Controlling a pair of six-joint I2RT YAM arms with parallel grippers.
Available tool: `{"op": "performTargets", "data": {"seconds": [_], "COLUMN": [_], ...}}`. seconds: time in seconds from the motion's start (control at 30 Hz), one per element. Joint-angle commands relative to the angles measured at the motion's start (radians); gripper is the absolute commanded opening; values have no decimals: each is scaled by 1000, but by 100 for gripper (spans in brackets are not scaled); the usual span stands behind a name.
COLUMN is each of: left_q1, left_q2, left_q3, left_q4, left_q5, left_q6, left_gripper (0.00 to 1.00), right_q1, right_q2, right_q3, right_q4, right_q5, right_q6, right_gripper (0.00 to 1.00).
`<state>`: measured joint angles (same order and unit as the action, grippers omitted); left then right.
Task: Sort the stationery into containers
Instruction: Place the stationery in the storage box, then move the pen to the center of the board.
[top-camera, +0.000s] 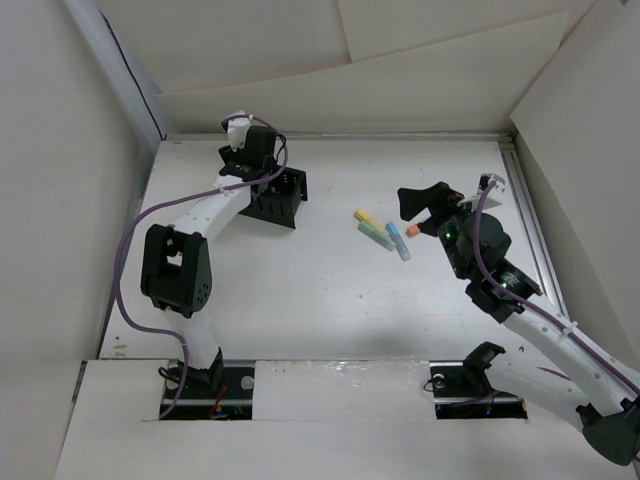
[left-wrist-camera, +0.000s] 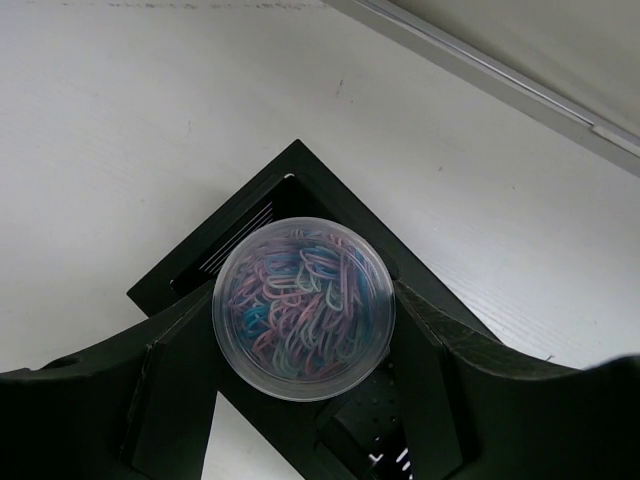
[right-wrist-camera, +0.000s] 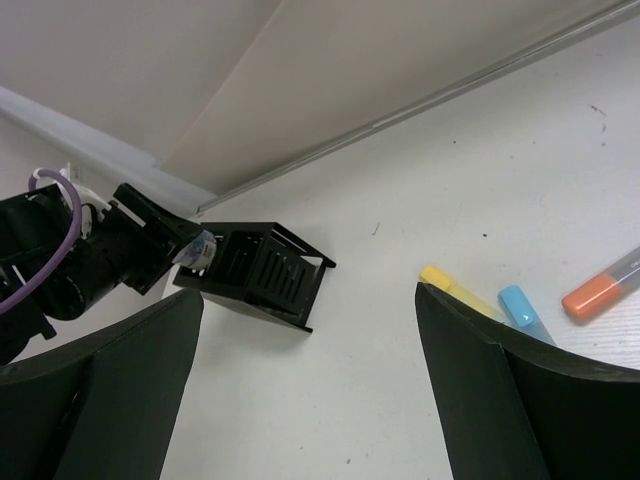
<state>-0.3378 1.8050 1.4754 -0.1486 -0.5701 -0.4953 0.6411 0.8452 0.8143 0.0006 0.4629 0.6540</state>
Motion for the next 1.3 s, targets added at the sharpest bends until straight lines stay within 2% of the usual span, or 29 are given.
{"op": "performTargets", "data": {"seconds": [0.0,0.07,0.2,0.23,0.33,0.5,0.57,0.67,0.8,0.83,0.9,0.93,0.97,1.1,1.23,1.27], "left_q1": [5,5,5,5,5,5,5,-44,-130,-150,-217,-242,-266,-375,-467,-480], "left_q2": [-3,-3,7,7,-30,-105,-150,-200,-222,-222,-202,-191,-179,-32,112,144], "left_q3": [46,46,46,46,23,-9,-43,-75,-116,-116,-116,-95,-84,6,103,165], "left_q4": [11,11,11,1,15,52,86,116,156,156,170,182,198,207,238,224], "left_q5": [-36,-36,-36,-36,-36,9,36,56,85,85,119,130,147,296,392,409], "left_q6": [0,0,0,0,0,-9,-9,3,3,3,23,32,44,86,149,173], "left_gripper": [34,38,54,61,69,69,65,62,57,56,54,52,52,51,51,51], "right_q1": [-6,-6,-6,-6,-6,-6,-6,-6,-6,-6,-6,-6,-6,-6,-6,-6], "right_q2": [-3,-3,-3,-3,-3,6,15,15,15,15,15,5,5,-72,-146,-146], "right_q3": [16,16,16,16,16,16,16,16,16,16,16,16,16,16,16,16], "right_q4": [29,29,29,29,29,29,29,29,29,29,29,29,18,-10,-31,-31], "right_q5": [-6,-6,-6,-6,-6,-6,-6,-6,29,29,42,51,51,86,99,99], "right_q6": [-10,-10,-10,-10,-10,-10,-10,-10,-10,-10,-10,-10,1,1,1,1], "right_gripper": [93,93,93,93,93,93,93,88,66,48,27,5,0,0,0,0]}}
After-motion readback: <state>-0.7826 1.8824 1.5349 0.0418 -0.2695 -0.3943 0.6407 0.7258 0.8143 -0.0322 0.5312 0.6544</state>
